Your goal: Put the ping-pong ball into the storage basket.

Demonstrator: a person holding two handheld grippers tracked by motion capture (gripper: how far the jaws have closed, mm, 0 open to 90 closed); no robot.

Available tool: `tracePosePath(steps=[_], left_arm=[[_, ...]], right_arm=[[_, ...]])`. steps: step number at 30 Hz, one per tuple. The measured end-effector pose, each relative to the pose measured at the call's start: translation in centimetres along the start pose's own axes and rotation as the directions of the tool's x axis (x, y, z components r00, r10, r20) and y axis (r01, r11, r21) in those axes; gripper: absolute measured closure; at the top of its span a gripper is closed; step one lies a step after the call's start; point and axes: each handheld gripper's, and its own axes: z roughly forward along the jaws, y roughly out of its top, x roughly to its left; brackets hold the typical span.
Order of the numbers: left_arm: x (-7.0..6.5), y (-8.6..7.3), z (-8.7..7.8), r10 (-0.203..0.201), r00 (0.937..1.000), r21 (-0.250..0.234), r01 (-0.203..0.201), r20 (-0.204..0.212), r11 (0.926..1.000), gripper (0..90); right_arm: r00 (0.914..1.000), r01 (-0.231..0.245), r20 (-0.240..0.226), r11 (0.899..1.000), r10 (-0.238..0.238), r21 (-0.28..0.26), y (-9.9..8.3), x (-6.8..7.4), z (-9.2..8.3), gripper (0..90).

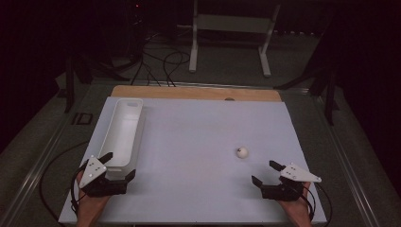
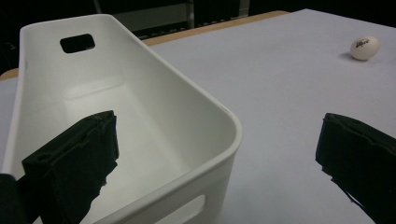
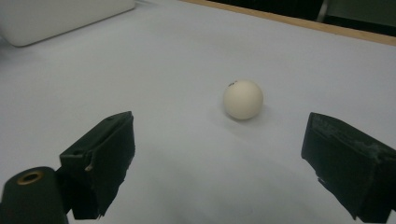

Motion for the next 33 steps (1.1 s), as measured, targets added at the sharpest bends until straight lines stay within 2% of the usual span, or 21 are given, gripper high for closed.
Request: tracePosePath(steps=[12, 22, 33], left_arm=[[-0.1, -0.1, 0.1, 0.002, 1.0000, 0.005, -0.002, -0.003, 1.0000, 0.0], [-0.1, -0.2, 0.0, -0.004, 1.0000, 0.002, 0.004, -0.007, 1.0000, 0.0], [-0.3, -0.2, 0.0, -0.002, 1.0000, -0.001, 0.002, -0.007, 1.0000, 0.0]], right_arm=[[0.9997, -0.026, 0.004, 1.000, 0.026, 0.012, 0.2, -0.1, 0.1, 8.1], [0.9993, -0.038, 0.005, 0.999, 0.038, -0.005, 1.0, -0.2, -0.3, 8.1], [0.9994, -0.033, 0.012, 0.999, 0.033, 0.014, 1.7, -0.5, -0.1, 8.1]])
